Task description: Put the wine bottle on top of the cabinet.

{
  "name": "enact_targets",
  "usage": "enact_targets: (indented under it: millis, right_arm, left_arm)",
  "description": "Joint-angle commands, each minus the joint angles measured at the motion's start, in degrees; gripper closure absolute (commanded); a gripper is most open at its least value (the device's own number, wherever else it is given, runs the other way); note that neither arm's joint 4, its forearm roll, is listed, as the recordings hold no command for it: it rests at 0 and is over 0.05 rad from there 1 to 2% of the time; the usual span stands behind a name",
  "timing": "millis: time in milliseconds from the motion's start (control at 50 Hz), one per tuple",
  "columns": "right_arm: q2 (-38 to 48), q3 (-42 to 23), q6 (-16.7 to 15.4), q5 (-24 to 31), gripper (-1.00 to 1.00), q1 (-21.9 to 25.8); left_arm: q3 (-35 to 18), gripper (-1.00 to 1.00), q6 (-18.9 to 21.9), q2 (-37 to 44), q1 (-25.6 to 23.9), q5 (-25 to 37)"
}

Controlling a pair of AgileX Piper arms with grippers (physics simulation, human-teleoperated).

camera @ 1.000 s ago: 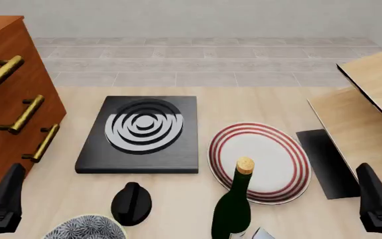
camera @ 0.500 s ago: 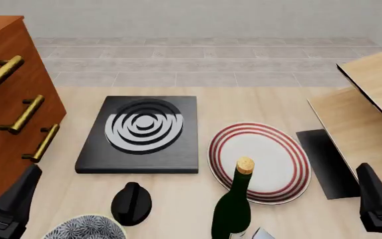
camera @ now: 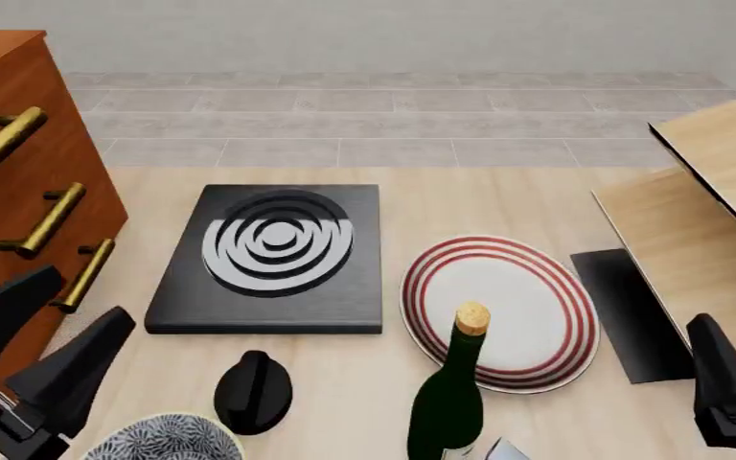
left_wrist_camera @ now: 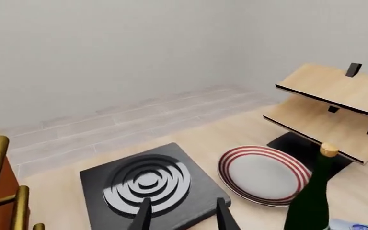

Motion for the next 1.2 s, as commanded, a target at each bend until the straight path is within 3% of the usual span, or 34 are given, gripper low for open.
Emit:
enact_targets:
  millis: [20,460,820,1200]
  right_arm:
    - [0.2,0.1,0.0,-0.3,-1.00,0.0]
    - [0.3,0.0,0.0,-0.4,-1.00,0.0]
    - [0.4,0.0,0.0,-0.3,-1.00,0.0]
    - [0.7,0.1,0.0,-0.7,-1.00,0.0]
  left_arm:
    - [-1.3,-1.00,-2.1,5.3,-7.1,-3.8]
    - [-0.5,-1.00,-2.1,18.5,-16.1,-16.4]
    - [-3.2,-1.00,-2.8,40.4,-26.4,-34.0]
    - [-7.6,-1.00,-3.7,55.6,-33.6,-43.9]
